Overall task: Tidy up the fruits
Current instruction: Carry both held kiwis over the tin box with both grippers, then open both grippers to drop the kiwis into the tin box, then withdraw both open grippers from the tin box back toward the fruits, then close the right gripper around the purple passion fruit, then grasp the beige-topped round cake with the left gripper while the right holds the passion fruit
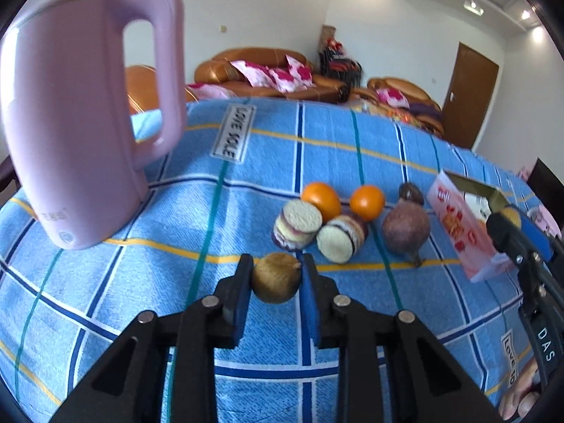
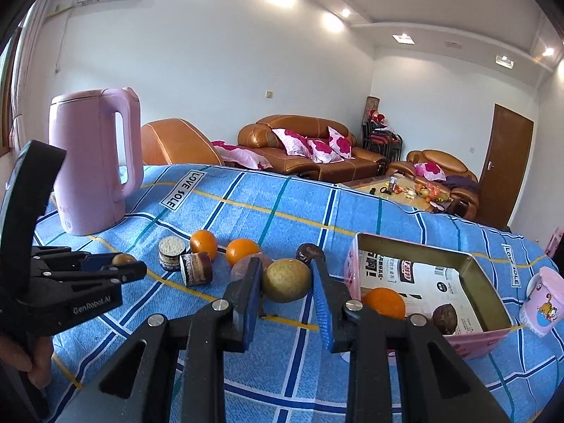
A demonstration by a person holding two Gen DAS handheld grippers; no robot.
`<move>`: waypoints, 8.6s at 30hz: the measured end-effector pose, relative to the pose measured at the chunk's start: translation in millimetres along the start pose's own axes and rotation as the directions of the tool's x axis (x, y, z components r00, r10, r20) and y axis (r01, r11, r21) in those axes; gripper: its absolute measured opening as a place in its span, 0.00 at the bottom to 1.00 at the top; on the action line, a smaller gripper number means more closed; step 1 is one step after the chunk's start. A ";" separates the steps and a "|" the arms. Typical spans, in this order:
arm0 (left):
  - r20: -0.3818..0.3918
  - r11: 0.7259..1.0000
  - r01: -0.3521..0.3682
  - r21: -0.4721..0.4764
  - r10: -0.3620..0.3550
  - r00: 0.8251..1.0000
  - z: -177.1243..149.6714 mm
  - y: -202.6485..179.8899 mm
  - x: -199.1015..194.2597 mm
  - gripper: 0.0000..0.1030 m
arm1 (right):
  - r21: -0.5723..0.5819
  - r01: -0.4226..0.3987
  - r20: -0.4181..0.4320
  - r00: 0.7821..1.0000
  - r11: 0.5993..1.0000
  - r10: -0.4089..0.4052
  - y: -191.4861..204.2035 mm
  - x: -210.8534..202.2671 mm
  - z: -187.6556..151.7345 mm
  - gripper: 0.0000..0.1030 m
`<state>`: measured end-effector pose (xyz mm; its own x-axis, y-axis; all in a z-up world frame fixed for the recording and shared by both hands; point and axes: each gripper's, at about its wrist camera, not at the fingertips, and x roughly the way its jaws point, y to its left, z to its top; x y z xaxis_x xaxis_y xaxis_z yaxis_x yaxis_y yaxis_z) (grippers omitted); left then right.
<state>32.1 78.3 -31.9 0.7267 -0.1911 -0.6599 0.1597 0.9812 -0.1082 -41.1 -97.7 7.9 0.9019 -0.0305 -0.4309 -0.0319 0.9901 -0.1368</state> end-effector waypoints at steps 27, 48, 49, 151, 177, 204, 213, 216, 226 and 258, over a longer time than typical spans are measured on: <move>0.248 0.986 0.139 0.095 -0.158 0.956 9.9 -82.4 -49.9 0.28 | 0.150 -0.178 0.231 0.963 0.972 0.141 -96.3 -43.5 6.6 0.29; 0.216 0.960 0.118 0.253 -0.175 0.961 22.9 -214.2 -24.0 0.28 | 0.266 0.056 0.124 0.988 0.962 -0.092 -198.7 -28.9 -8.0 0.29; 0.220 0.958 0.112 0.265 -0.174 0.960 23.1 -222.5 -22.5 0.28 | 0.266 0.065 0.118 0.988 0.962 -0.099 -201.8 -28.8 -8.0 0.29; 0.329 0.968 -0.235 0.088 0.195 0.924 32.9 -86.5 2.4 1.00 | 0.285 0.165 0.153 0.965 0.944 -0.215 -170.3 -11.2 -17.3 0.80; 0.269 0.979 -0.205 -0.011 0.200 0.942 28.4 -20.6 -5.4 1.00 | 0.251 -0.040 0.092 0.996 0.967 0.017 -39.9 26.9 4.6 0.81; 0.051 0.941 -0.330 -0.080 0.334 0.941 30.9 37.1 24.7 1.00 | 0.119 -0.125 -0.274 0.949 0.985 0.154 0.3 88.5 0.7 0.61; 0.069 0.953 -0.302 -0.022 0.303 0.951 35.3 27.3 26.6 1.00 | 0.202 -0.126 -0.380 0.904 0.971 0.197 0.9 124.1 0.9 0.50; 0.078 0.959 -0.283 -0.007 0.283 0.956 37.2 26.2 24.9 1.00 | 0.205 -0.129 -0.380 0.903 0.970 0.200 0.7 123.6 2.7 0.50; 0.062 0.977 -0.208 0.041 0.206 0.977 44.1 31.9 33.5 0.86 | 0.221 -0.171 -0.280 0.932 0.960 0.231 -4.0 82.5 -3.1 0.49; -0.162 0.989 0.037 0.140 -0.014 0.987 45.0 -19.8 89.5 0.36 | 0.285 -0.267 -0.213 0.919 0.921 0.332 -16.1 68.7 -9.5 0.50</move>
<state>124.0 40.5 -55.4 0.6067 -0.1977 -0.7700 0.2786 0.9600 -0.0270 17.3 -117.0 -28.0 0.7260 0.2718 -0.6317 -0.1472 0.9587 0.2433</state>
